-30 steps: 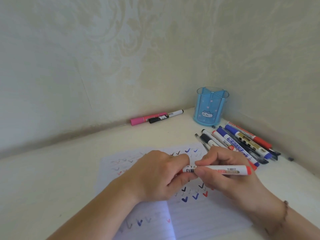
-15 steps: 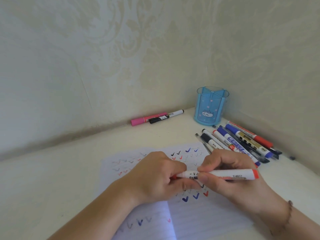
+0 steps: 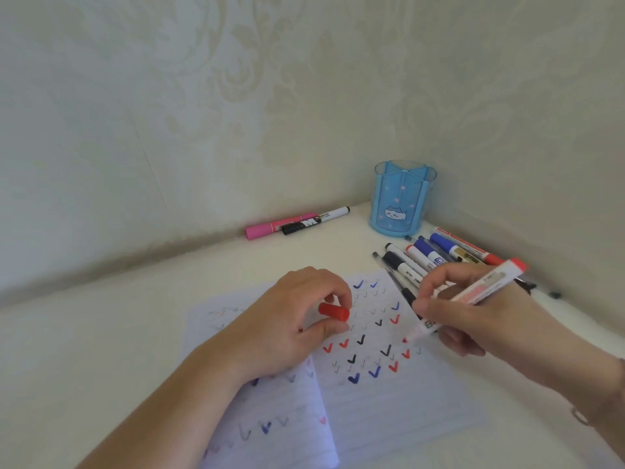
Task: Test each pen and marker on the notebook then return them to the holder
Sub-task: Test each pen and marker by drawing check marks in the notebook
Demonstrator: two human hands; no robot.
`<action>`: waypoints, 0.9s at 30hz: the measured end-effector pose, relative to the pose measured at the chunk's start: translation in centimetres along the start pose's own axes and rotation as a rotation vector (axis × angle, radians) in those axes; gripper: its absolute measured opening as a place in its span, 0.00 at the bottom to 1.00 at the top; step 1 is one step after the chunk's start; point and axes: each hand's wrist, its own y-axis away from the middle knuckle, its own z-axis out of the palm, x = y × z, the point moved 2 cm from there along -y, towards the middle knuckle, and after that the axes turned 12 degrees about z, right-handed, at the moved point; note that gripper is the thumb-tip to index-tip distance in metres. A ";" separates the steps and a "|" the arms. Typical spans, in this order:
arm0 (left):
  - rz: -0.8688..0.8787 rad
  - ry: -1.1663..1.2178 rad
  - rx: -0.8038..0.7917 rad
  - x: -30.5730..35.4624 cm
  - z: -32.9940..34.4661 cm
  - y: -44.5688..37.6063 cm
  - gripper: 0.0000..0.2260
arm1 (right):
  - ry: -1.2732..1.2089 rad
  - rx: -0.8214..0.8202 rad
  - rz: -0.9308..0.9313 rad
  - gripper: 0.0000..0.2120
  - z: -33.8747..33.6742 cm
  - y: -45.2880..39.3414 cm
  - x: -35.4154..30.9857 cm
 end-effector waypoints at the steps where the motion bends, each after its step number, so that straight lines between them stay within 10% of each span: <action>1: 0.021 -0.011 0.005 -0.1 0.0 -0.1 0.06 | 0.032 -0.010 0.022 0.09 0.0 0.2 0.1; 7: 0.060 -0.032 0.013 -0.1 0.1 -0.1 0.06 | -0.147 0.274 -0.074 0.17 0.5 1.0 2.8; 27: 0.059 -0.065 0.011 -0.3 0.3 -0.2 0.06 | 0.084 0.221 -0.120 0.19 1.2 0.2 3.5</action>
